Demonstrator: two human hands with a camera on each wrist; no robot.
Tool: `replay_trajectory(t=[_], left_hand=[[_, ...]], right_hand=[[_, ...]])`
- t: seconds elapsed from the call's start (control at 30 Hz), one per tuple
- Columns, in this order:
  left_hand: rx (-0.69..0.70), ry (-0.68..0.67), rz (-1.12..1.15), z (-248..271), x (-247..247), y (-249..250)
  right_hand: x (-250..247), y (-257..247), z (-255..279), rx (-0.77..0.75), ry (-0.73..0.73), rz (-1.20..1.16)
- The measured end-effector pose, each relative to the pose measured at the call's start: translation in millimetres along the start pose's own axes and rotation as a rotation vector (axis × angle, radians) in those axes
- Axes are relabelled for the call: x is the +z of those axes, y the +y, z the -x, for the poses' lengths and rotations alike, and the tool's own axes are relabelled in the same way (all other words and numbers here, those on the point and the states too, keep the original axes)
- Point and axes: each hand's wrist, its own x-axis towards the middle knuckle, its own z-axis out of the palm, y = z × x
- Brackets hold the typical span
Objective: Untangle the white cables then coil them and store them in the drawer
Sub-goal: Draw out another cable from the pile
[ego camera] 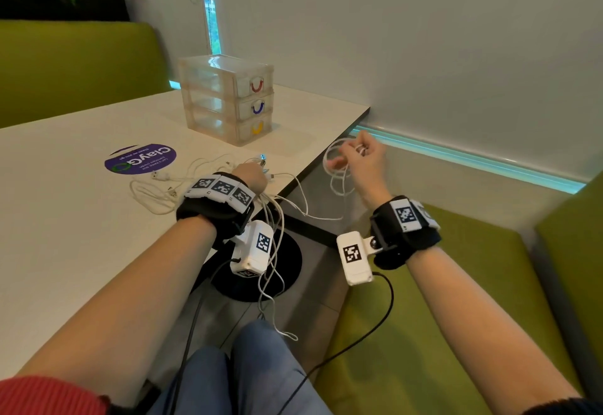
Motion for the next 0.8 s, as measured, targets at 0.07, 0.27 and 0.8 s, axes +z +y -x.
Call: replay_trajectory(t=[0.07, 0.27, 0.8], left_hand=[[0.001, -0.005, 0.007, -0.7, -0.1, -0.8], [0.005, 0.004, 0.028, -2.5, 1.8, -1.8], [0.027, 0.008, 0.02, -0.8, 2.0, -2.5]], right_hand=[[4.3, 5.5, 1.4, 0.038, -0.12, 0.142], [17.9, 32.1, 17.5, 0.333, -0.799, 0.702], [11.3, 34.7, 30.8, 0.348, -0.811, 0.613]])
